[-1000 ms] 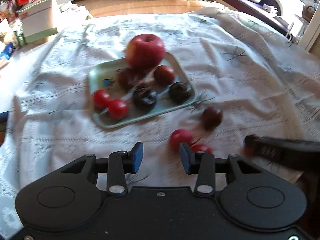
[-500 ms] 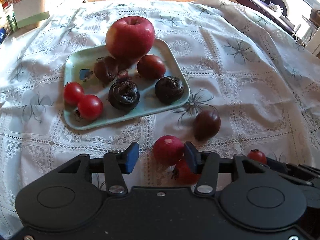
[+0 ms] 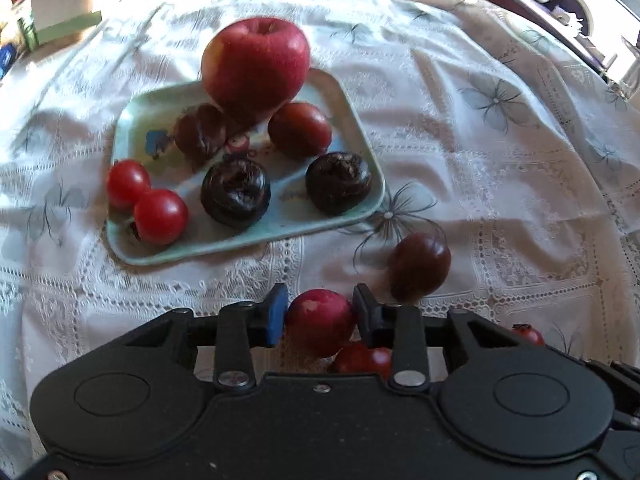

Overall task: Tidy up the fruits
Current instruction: 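Grasp a red plum with the left gripper while the right lifts the red tomato, then carry the red plum and red tomato into the gold tray and open both grippers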

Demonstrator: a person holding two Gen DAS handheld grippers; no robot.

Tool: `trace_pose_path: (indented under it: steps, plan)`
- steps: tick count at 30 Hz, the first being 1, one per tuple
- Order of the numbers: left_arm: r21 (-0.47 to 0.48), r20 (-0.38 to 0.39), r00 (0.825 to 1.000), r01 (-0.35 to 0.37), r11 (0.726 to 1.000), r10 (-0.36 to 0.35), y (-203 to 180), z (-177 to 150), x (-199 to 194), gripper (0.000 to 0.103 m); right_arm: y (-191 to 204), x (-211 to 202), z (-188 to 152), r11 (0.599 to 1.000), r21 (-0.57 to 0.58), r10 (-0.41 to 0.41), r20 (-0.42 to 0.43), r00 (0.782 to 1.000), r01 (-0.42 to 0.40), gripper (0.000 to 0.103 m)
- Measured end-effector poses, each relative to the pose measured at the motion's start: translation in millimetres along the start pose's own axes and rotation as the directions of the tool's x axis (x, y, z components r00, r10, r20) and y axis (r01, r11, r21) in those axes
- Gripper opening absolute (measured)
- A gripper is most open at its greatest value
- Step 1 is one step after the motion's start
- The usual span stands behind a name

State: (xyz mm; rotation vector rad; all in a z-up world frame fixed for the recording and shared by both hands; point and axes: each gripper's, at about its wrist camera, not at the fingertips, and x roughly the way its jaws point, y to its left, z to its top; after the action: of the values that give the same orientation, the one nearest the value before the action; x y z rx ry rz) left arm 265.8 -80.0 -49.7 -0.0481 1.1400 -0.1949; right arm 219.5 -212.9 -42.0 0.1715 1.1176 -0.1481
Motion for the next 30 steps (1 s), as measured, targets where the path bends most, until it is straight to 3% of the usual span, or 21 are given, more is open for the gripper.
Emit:
trace_pose_path:
  steps: [6, 13, 22, 27, 30]
  plan:
    - [0.021, 0.04, 0.999, 0.006, 1.0, -0.006, 7, -1, -29, 0.044, -2, -10, 0, 0.999, 0.016, 0.05, 0.017, 0.999, -0.05, 0.033]
    - [0.058, 0.114, 0.993, -0.043, 0.997, 0.036, 20, -19, -95, 0.044, -5, -42, -10, 0.992, 0.028, 0.12, 0.049, 0.992, -0.121, 0.033]
    - [0.098, 0.181, 0.982, -0.069, 0.993, 0.051, 29, -89, -160, 0.044, -9, -98, -68, 0.981, -0.025, 0.196, 0.087, 0.977, -0.194, 0.033]
    - [0.111, 0.158, 0.987, -0.028, 0.993, 0.01, 22, -135, -166, 0.044, -13, -113, -103, 0.979, -0.035, 0.204, 0.079, 0.976, -0.202, 0.033]
    - [0.106, 0.146, 0.989, -0.037, 0.994, 0.021, 17, -157, -160, 0.044, -14, -115, -121, 0.98, -0.041, 0.198, 0.068, 0.978, -0.196, 0.033]
